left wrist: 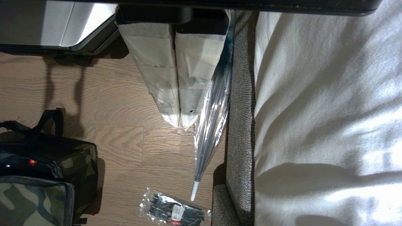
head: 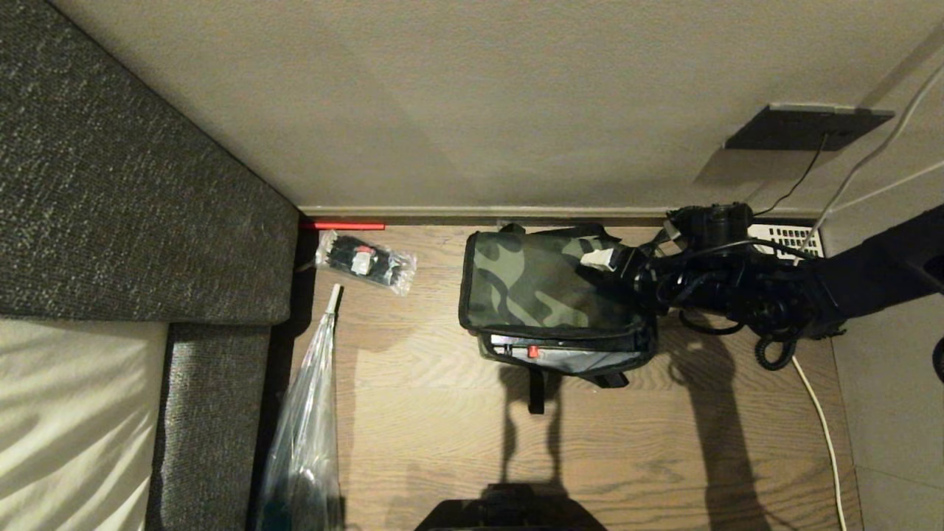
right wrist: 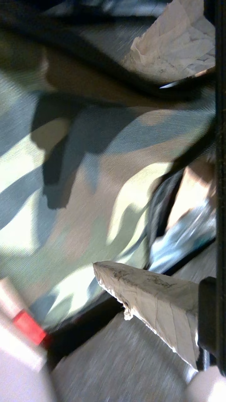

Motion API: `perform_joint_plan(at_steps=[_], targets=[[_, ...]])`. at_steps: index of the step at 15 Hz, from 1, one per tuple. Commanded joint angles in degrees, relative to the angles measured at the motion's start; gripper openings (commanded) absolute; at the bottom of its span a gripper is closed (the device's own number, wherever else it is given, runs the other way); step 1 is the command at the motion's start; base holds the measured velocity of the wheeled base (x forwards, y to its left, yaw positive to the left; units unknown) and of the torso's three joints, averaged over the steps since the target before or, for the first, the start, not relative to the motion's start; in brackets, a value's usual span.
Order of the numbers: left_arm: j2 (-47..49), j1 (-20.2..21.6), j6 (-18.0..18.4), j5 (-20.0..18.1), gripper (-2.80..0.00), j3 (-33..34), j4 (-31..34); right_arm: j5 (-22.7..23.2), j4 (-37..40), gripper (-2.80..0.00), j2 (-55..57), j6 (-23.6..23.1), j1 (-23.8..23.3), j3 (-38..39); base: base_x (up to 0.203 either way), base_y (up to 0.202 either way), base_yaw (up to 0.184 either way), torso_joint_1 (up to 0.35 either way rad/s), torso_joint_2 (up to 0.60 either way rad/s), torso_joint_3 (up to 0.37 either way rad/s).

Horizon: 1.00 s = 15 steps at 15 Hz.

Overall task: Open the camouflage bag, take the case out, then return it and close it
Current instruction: Open the top of the storage box

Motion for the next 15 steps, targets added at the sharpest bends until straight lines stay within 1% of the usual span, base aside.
perform_joint_plan(at_steps=[1, 8, 13, 14, 15], targets=[[0.0, 0.0, 0.0, 0.0, -2.80, 0.0, 0.0, -0.1, -0.2, 0.00, -1.6, 1.7, -0.2, -2.8, 0.000, 0.000, 0.000, 0.000, 0.00, 0.000], [0.0, 0.0, 0.0, 0.0, -2.80, 0.0, 0.0, -0.4, -0.8, 0.00, -4.5, 0.8, -2.2, -7.4, 0.000, 0.000, 0.000, 0.000, 0.00, 0.000], [0.0, 0.0, 0.0, 0.0, -2.80, 0.0, 0.0, -0.4, -1.2, 0.00, -6.4, -5.3, -3.6, -9.0, 0.000, 0.000, 0.000, 0.000, 0.00, 0.000], [0.0, 0.0, 0.0, 0.0, -2.80, 0.0, 0.0, -0.4, -1.9, 0.00, -6.9, -6.7, -3.6, -9.3, 0.000, 0.000, 0.000, 0.000, 0.00, 0.000], [0.0, 0.0, 0.0, 0.0, -2.80, 0.0, 0.0, -0.5, -4.5, 0.00, -6.9, -7.7, -3.6, -10.0, 0.000, 0.000, 0.000, 0.000, 0.00, 0.000]])
